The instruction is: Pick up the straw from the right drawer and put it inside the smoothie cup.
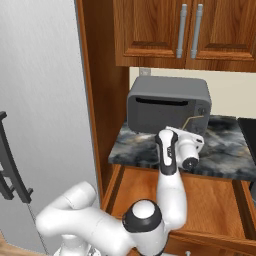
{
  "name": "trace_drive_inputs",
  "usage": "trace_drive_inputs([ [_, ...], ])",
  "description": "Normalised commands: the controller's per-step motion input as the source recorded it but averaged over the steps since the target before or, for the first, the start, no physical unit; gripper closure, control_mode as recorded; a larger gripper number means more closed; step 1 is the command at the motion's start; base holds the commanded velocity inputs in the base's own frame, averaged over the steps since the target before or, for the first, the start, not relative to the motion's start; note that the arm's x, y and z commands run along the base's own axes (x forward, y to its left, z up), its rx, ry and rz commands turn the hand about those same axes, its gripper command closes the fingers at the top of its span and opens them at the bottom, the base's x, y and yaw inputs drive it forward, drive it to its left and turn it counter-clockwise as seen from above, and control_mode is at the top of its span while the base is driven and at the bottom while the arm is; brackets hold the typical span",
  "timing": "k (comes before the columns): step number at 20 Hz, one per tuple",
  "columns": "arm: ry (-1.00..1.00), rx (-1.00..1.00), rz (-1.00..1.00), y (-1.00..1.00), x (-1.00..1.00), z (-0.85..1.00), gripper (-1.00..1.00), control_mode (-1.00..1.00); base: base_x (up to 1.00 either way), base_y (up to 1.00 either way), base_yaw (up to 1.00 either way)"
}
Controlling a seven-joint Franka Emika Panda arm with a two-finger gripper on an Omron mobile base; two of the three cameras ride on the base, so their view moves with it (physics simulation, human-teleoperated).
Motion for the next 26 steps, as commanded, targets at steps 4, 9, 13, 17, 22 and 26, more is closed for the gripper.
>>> trace_drive_inputs([
  [4,-0.06,0.00,0.00,-0.04,0.00,-0.13,1.00,-1.00,0.00,0.00,0.00],
  [9,-0.10,0.00,0.00,-0.19,0.00,0.00,1.00,-1.00,0.00,0.00,0.00],
  [13,-0.09,0.00,0.00,-0.09,0.00,0.00,1.00,-1.00,0.00,0.00,0.00],
  [17,-0.07,0.00,0.00,-0.02,0.00,0.00,1.00,-1.00,0.00,0.00,0.00],
  [22,-0.08,0.00,0.00,-0.01,-0.01,-0.01,1.00,-1.00,0.00,0.00,0.00],
  [26,-0.06,0.00,0.00,-0.01,-0.12,-0.08,1.00,-1.00,0.00,0.00,0.00],
])
